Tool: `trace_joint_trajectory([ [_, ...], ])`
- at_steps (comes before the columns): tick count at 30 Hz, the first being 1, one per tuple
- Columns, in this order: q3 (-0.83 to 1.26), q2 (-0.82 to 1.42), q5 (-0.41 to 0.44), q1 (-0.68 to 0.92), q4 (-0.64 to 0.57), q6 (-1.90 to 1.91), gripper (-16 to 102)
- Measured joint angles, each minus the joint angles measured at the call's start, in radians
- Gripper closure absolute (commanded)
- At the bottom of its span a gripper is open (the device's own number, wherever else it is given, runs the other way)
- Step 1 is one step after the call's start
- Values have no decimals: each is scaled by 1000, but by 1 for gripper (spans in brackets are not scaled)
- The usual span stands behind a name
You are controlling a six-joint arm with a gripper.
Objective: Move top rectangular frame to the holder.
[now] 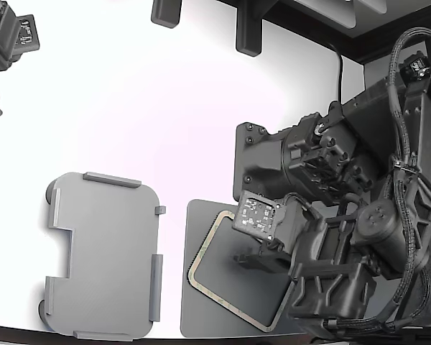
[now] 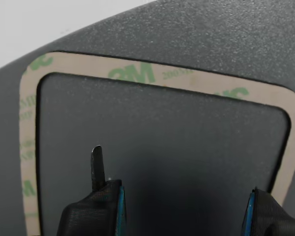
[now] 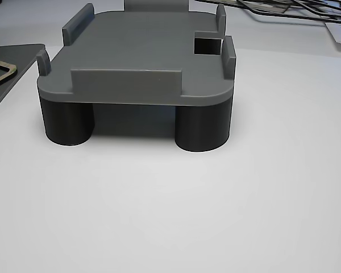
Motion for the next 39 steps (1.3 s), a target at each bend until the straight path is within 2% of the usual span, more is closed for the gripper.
trace_joint_trajectory([
  [23,35,-6,-20,123,17,169,-14],
  [32,117,-5,-14,132,-46,209,-14],
  [39,129,9,-12,132,-41,222,-2],
])
